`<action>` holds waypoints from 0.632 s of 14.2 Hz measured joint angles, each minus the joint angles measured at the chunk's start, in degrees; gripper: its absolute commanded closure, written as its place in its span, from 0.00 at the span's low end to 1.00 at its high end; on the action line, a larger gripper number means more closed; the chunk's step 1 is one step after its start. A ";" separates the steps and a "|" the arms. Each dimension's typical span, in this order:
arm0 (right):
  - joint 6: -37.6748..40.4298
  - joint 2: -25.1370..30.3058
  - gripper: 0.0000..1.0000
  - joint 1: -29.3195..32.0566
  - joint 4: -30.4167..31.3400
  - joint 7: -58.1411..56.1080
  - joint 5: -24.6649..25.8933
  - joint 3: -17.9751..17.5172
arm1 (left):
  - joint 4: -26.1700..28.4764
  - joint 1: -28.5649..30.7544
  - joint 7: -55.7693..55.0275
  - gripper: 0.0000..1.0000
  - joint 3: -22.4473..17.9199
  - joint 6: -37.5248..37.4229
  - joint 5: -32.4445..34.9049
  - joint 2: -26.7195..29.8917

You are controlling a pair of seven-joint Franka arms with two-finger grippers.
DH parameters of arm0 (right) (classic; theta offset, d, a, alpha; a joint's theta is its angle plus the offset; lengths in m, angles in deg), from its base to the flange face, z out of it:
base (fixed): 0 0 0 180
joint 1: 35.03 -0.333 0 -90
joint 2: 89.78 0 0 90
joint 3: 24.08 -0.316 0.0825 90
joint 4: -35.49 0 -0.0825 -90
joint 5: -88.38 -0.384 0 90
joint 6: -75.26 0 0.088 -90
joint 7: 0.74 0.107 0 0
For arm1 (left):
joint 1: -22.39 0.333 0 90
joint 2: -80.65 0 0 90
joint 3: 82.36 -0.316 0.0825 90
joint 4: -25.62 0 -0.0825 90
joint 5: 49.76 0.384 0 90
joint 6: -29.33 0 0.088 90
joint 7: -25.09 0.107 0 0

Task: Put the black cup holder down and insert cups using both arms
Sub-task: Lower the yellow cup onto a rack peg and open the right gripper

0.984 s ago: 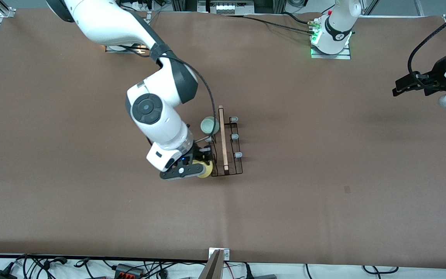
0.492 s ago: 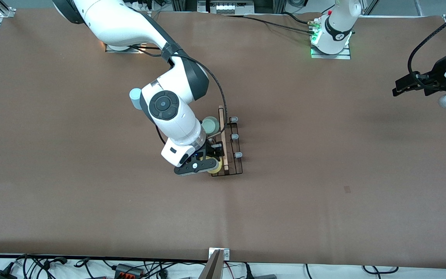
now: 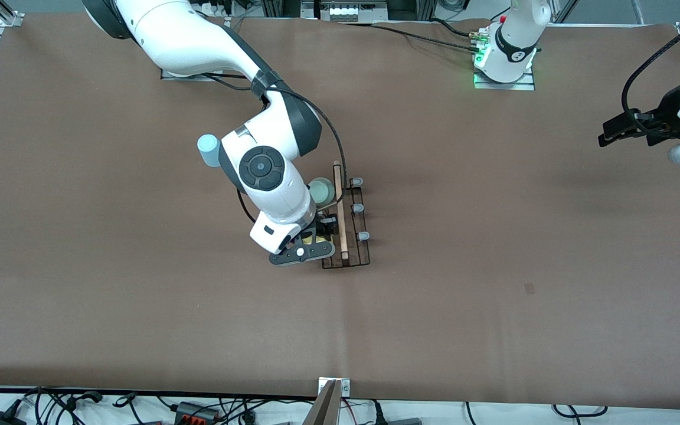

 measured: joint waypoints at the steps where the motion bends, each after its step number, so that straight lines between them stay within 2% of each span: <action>1: 0.02 -0.02 0.75 -0.04 0.01 0.00 0.01 0.00 | 0.00 0.00 0.00 0.00 0.00 0.00 0.00 0.00; 3: -0.26 -0.32 0.73 -0.19 0.06 0.00 0.02 0.00 | 0.00 0.00 0.00 0.00 0.00 0.00 0.00 0.00; 4: -0.69 -0.71 0.52 -0.28 0.06 0.00 0.02 -0.01 | 0.00 0.00 0.00 0.00 0.00 0.00 0.00 0.00; 5: -1.25 -1.18 0.01 -0.46 0.07 0.00 0.02 -0.01 | 0.00 0.00 0.00 0.00 0.00 0.00 0.00 0.00; 9: -1.39 -1.93 0.00 -0.88 -0.17 0.11 0.08 0.14 | 0.00 0.00 0.00 0.00 0.00 0.00 0.00 0.00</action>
